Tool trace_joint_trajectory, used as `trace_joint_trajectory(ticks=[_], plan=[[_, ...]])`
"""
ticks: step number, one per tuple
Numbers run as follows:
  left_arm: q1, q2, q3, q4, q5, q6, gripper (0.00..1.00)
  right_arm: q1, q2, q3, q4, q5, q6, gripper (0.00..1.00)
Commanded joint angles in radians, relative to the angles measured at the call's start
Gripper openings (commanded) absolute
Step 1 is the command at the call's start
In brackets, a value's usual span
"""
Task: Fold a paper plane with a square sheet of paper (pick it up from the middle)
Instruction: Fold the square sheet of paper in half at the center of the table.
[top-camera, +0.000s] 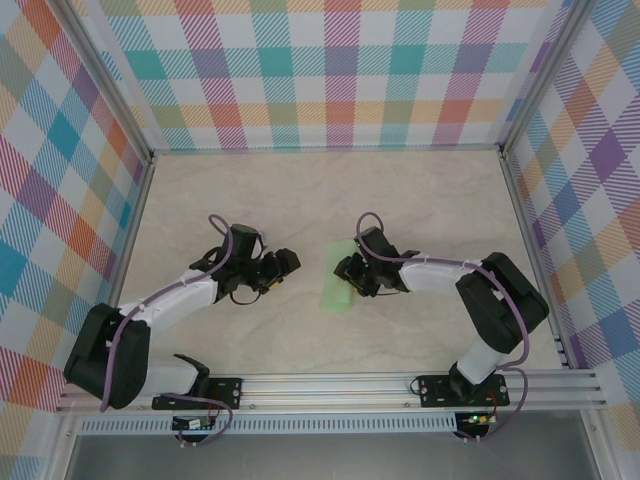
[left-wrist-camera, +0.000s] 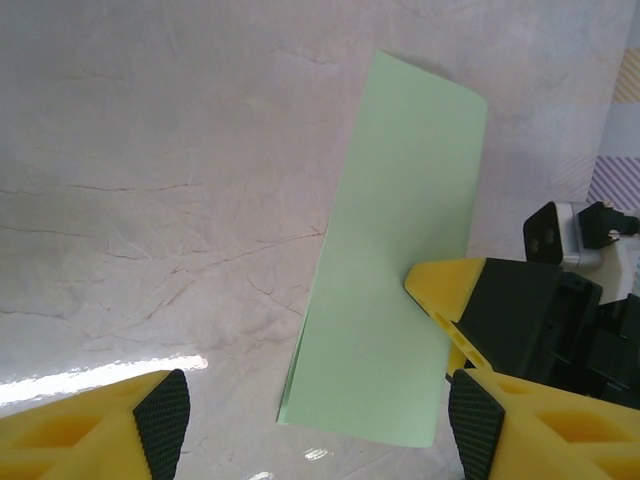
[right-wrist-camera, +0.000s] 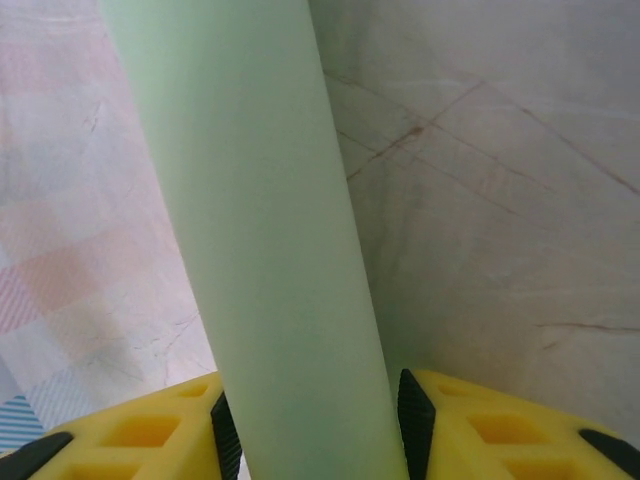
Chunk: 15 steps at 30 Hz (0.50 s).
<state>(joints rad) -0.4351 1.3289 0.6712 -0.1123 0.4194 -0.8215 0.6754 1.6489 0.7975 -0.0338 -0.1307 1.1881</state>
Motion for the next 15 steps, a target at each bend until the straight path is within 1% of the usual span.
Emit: trace_joint_trajectory(ticks=[1,5,10,14,15], plan=[[0.002,0.061,0.042,0.063,0.084,0.006,0.71,0.004,0.009,0.008,-0.051,0.000,-0.029,0.51],[-0.025,0.129,0.080,0.073,0.101,0.011,0.68,0.002,0.009,0.030,-0.112,0.002,-0.051,0.56],[-0.077,0.184,0.117,0.073,0.098,0.012,0.57,-0.001,0.009,0.049,-0.142,-0.026,-0.079,0.59],[-0.111,0.227,0.149,0.070,0.095,0.011,0.43,-0.006,0.013,0.051,-0.144,-0.040,-0.076,0.59],[-0.117,0.239,0.154,0.070,0.095,0.010,0.41,-0.006,0.012,0.049,-0.144,-0.041,-0.072,0.59]])
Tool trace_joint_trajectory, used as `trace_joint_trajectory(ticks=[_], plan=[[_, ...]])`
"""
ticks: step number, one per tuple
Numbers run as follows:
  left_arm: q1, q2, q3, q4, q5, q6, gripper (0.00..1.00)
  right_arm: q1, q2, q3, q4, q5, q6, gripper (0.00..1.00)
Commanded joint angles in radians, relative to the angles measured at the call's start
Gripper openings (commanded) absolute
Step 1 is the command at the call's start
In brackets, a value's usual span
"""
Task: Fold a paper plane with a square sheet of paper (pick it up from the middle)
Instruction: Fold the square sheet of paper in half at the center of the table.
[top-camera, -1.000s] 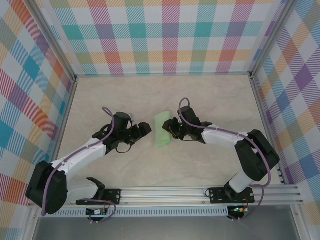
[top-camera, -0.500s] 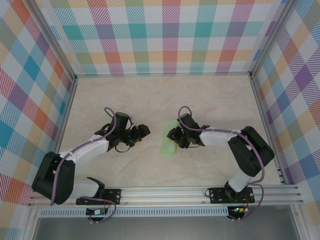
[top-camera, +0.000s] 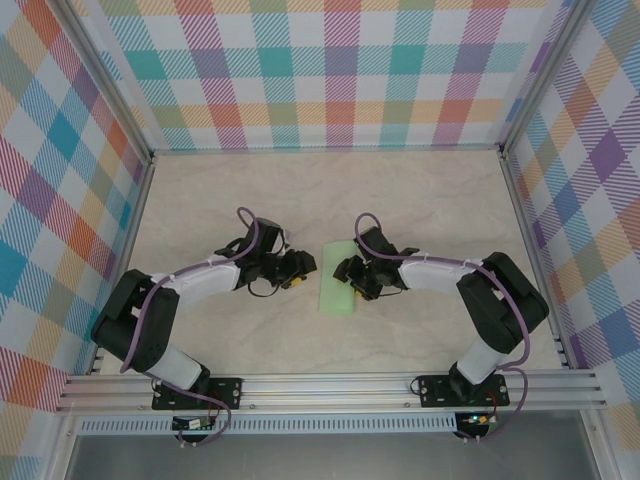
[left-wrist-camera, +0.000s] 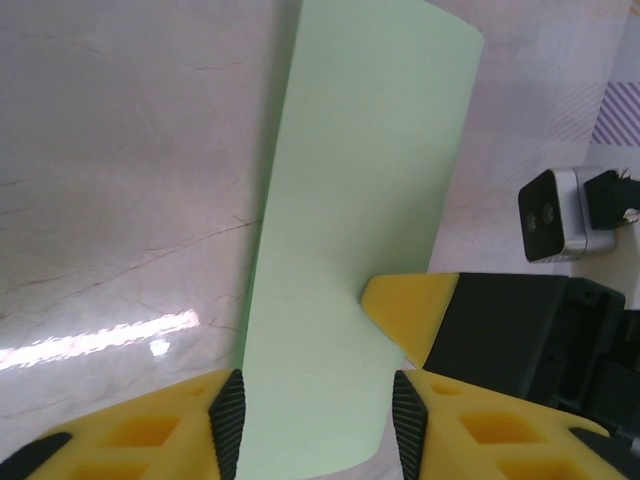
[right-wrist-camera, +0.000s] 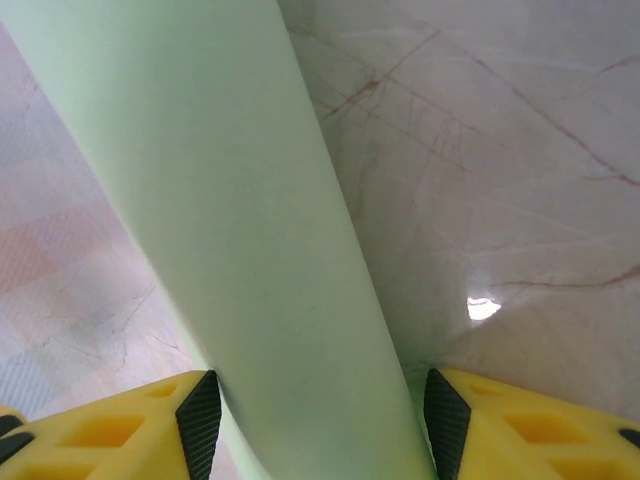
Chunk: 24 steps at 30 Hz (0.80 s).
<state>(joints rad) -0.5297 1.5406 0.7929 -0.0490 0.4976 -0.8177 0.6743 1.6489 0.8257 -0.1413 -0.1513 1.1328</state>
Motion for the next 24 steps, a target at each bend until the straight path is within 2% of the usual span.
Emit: trace_joint_trajectory(ticks=[1,16,24], plan=[[-0.028,0.039,0.039,0.006,0.016,0.003,0.40,-0.007,0.012,0.019,-0.035,-0.019,-0.013,0.59],[-0.069,0.136,0.068,0.045,0.000,-0.027,0.37,-0.010,0.016,-0.003,-0.006,-0.027,0.025,0.60],[-0.071,0.159,0.063,0.073,-0.012,-0.055,0.26,-0.011,0.015,-0.005,-0.011,-0.021,0.037,0.60]])
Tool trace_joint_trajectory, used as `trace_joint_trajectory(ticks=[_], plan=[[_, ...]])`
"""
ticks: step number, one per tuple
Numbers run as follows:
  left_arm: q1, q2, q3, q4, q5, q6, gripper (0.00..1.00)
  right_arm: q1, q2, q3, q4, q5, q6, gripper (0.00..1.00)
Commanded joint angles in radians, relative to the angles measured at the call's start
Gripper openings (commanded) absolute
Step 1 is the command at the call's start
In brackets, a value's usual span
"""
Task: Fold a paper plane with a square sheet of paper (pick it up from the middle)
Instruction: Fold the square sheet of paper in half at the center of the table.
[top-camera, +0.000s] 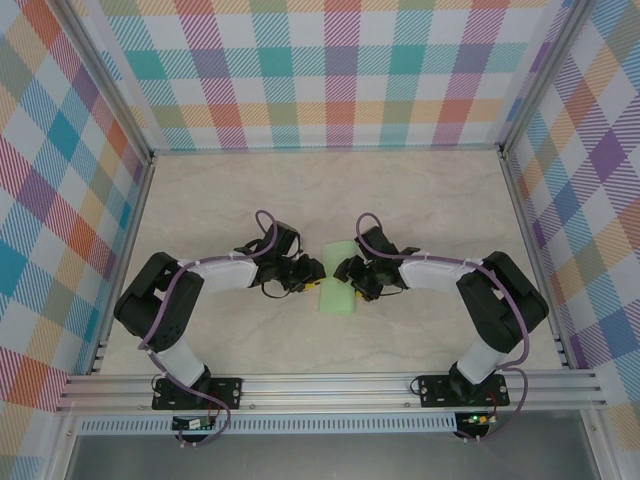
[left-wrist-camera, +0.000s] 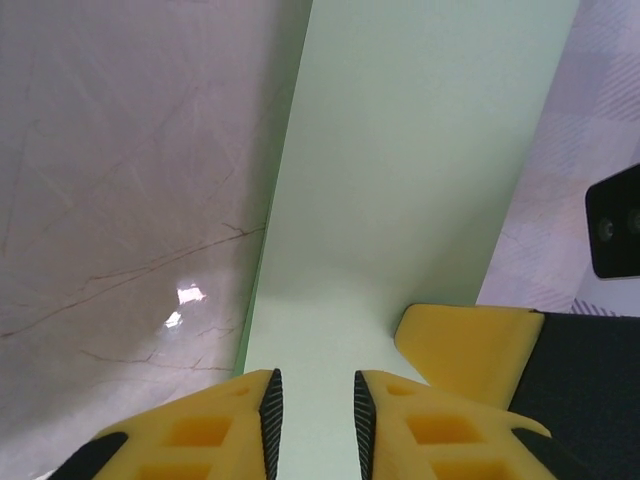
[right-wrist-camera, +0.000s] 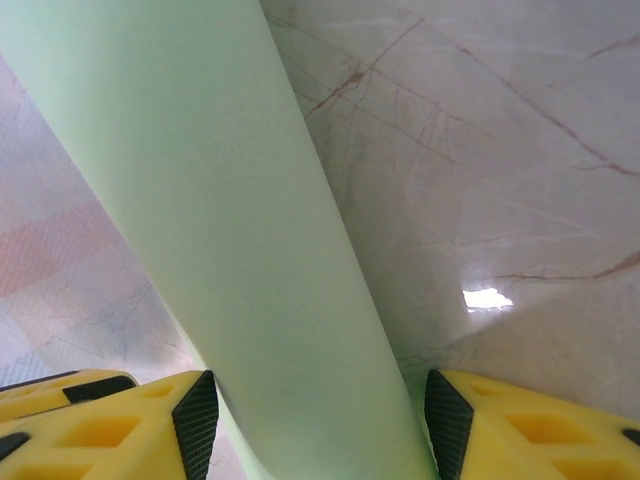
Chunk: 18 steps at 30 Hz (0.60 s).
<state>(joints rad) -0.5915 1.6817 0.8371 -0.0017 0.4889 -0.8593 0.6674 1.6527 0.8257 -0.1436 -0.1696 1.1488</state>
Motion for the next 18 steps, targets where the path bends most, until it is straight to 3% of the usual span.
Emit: trace_joint_trajectory(ticks=[1,4,18], plan=[[-0.010,0.019,0.019,0.025,-0.002,-0.012,0.24,-0.003,0.012,-0.006,-0.006,-0.002,0.022,0.60],[-0.011,0.022,0.012,0.012,-0.020,-0.010,0.16,-0.003,0.010,-0.005,-0.008,0.002,0.022,0.60],[-0.012,0.027,0.011,0.083,0.003,-0.030,0.16,-0.003,0.013,0.006,-0.024,0.002,0.019,0.61]])
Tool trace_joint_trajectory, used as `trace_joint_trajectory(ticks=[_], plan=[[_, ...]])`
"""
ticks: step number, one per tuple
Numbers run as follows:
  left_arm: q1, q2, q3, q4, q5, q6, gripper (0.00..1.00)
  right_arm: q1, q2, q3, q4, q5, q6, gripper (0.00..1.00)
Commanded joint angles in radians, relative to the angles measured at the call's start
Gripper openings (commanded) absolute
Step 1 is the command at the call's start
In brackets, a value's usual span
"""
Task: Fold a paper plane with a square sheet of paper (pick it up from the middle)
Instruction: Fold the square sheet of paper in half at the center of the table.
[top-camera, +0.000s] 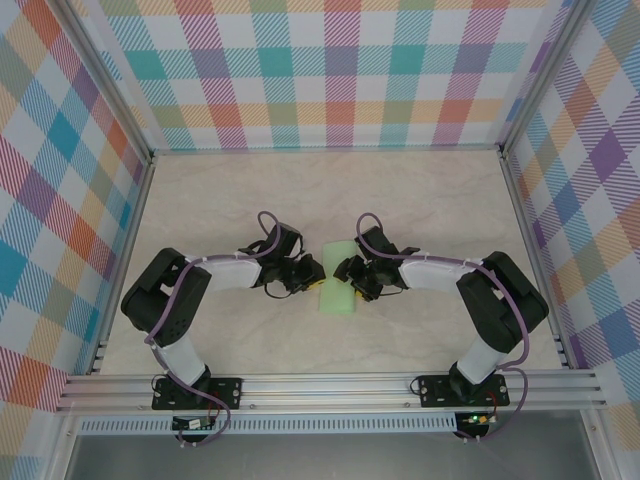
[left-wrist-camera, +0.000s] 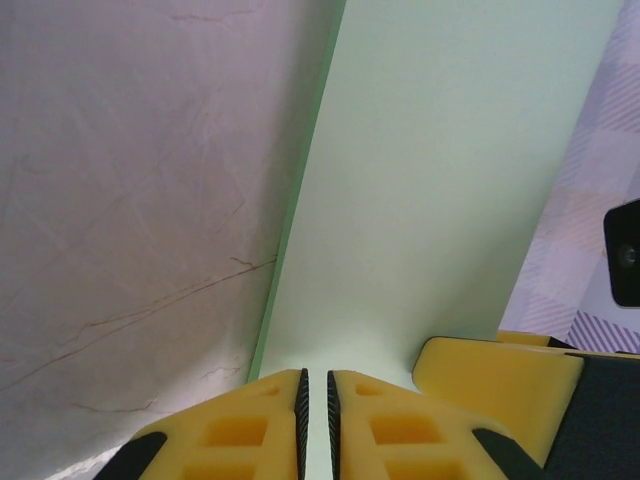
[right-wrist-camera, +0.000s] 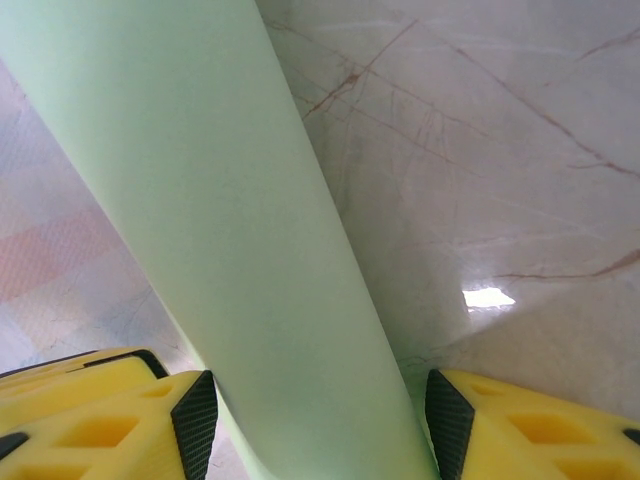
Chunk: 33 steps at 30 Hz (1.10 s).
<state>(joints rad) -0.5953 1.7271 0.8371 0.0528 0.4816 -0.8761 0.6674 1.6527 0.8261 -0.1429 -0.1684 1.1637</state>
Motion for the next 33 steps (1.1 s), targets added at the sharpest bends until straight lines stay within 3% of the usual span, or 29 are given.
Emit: trace_joint_trajectory(ticks=[1,16,24,27,33], plan=[[-0.007,-0.021,0.012,0.035,0.016,-0.014,0.16,-0.003,0.012,0.005,-0.024,0.000,0.007,0.61],[-0.008,0.075,0.051,-0.006,0.006,0.009,0.14,-0.004,-0.004,0.024,-0.046,-0.006,-0.003,0.63],[-0.008,0.096,0.073,-0.066,-0.014,0.054,0.13,-0.052,-0.117,0.054,-0.187,-0.006,-0.142,0.82],[-0.008,0.097,0.071,-0.061,-0.012,0.051,0.13,-0.083,-0.156,0.076,-0.261,-0.009,-0.227,0.80],[-0.008,0.094,0.074,-0.063,-0.009,0.054,0.13,-0.107,-0.100,0.155,-0.330,-0.089,-0.371,0.63]])
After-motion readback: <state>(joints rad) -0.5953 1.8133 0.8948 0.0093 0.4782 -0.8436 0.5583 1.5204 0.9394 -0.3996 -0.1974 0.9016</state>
